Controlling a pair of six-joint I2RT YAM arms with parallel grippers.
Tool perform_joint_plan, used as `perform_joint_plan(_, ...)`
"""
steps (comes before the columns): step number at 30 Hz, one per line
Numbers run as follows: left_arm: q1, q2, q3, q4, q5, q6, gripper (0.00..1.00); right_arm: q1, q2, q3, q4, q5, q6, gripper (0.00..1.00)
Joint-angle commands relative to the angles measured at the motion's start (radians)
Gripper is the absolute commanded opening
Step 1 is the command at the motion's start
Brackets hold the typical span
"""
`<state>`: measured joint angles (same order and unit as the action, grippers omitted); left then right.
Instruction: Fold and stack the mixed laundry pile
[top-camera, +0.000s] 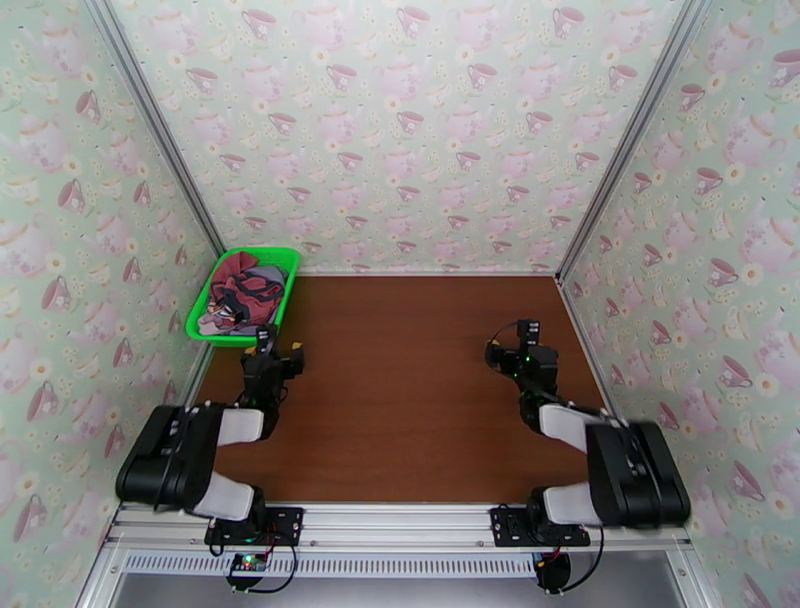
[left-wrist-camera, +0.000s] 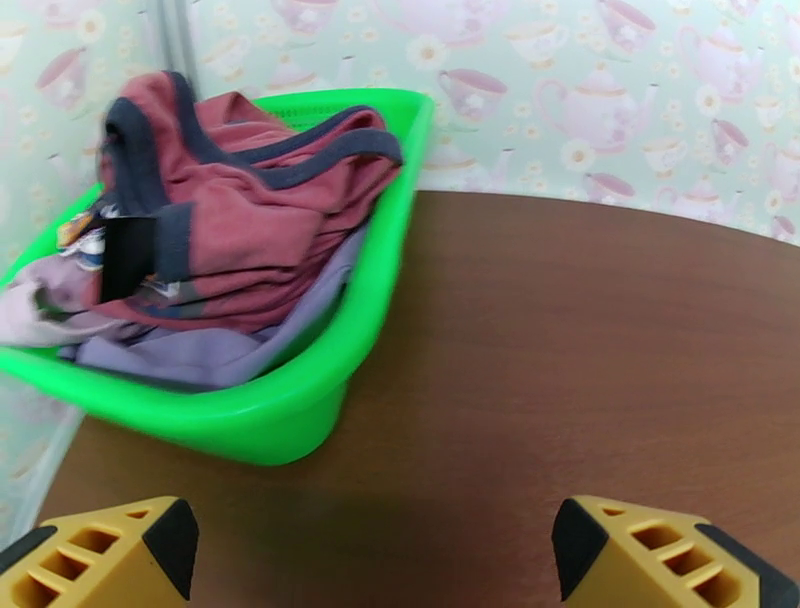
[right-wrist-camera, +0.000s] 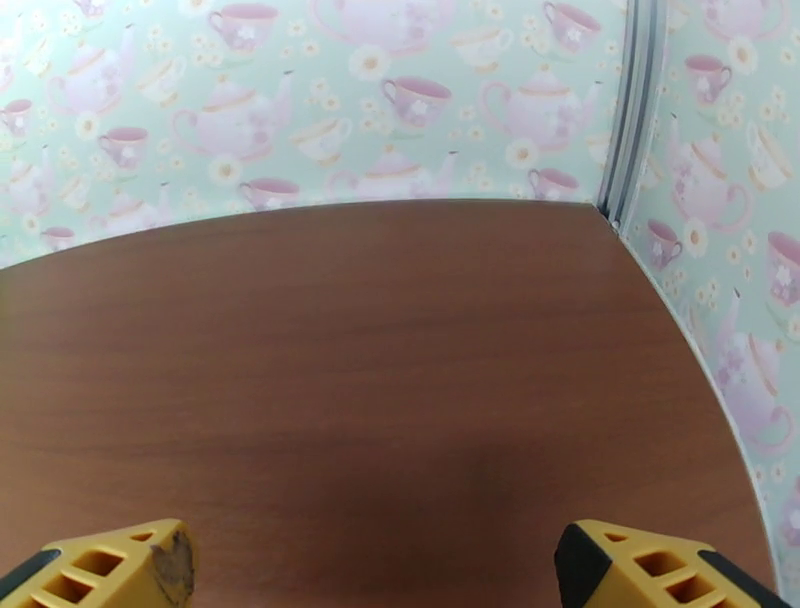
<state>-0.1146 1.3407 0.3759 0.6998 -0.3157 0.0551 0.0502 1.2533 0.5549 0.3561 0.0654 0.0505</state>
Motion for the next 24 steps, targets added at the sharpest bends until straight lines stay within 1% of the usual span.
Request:
perform_joint_plan(1, -0.030, -0.232, 0.192, -0.390, -0.164, -0.087, 0.96, 0.011, -0.166, 0.242, -0.567, 0.026, 0.109, 1.00)
perform_joint_plan(2, -0.028, -0.252, 0.262, -0.529, -0.195, -0.131, 0.95, 0.014, -0.173, 0.284, -0.638, 0.033, 0.143, 1.00)
perform_joint_plan(3, -0.016, -0.254, 0.354, -0.681, -0.196, -0.175, 0.92, 0.016, -0.174, 0.323, -0.714, 0.018, 0.176, 1.00)
perform_joint_plan(4, 0.001, -0.237, 0.451, -0.820, -0.162, -0.207, 0.87, 0.018, -0.168, 0.361, -0.787, -0.001, 0.213, 1.00)
perform_joint_plan(5, 0.018, -0.209, 0.534, -0.948, -0.125, -0.237, 0.85, 0.021, -0.158, 0.392, -0.834, -0.015, 0.247, 1.00)
perform_joint_plan(6, 0.034, -0.168, 0.651, -1.075, -0.078, -0.265, 0.84, 0.028, -0.144, 0.420, -0.873, -0.052, 0.268, 1.00)
perform_joint_plan(7, 0.047, -0.122, 0.754, -1.179, -0.045, -0.278, 0.80, 0.042, -0.125, 0.443, -0.903, -0.082, 0.278, 1.00)
perform_joint_plan(9, 0.059, -0.034, 0.910, -1.330, -0.039, -0.280, 0.80, 0.075, -0.073, 0.510, -0.977, -0.092, 0.305, 1.00)
perform_joint_plan(10, 0.065, 0.004, 0.975, -1.376, -0.050, -0.272, 0.87, 0.093, -0.040, 0.543, -1.004, -0.104, 0.313, 1.00)
perform_joint_plan(11, 0.077, 0.034, 1.018, -1.406, -0.054, -0.263, 0.95, 0.113, -0.013, 0.568, -1.023, -0.115, 0.317, 1.00)
perform_joint_plan(12, 0.096, 0.068, 1.066, -1.435, -0.048, -0.258, 1.00, 0.137, 0.019, 0.593, -1.036, -0.121, 0.327, 1.00)
perform_joint_plan(14, 0.155, 0.137, 1.146, -1.488, 0.030, -0.264, 1.00, 0.183, 0.074, 0.625, -1.036, -0.116, 0.348, 0.99)
perform_joint_plan(15, 0.200, 0.176, 1.186, -1.511, 0.100, -0.277, 0.98, 0.210, 0.103, 0.638, -1.024, -0.110, 0.356, 0.99)
perform_joint_plan(17, 0.274, 0.252, 1.237, -1.536, 0.222, -0.308, 0.92, 0.255, 0.159, 0.664, -1.004, -0.104, 0.364, 0.98)
perform_joint_plan(19, 0.332, 0.300, 1.241, -1.503, 0.296, -0.334, 0.89, 0.294, 0.224, 0.700, -0.993, -0.106, 0.368, 0.95)
perform_joint_plan(22, 0.394, 0.341, 1.203, -1.402, 0.374, -0.360, 0.89, 0.340, 0.310, 0.755, -0.985, -0.106, 0.361, 0.93)
perform_joint_plan(24, 0.419, 0.373, 1.191, -1.347, 0.409, -0.365, 0.90, 0.362, 0.358, 0.780, -0.976, -0.108, 0.358, 0.92)
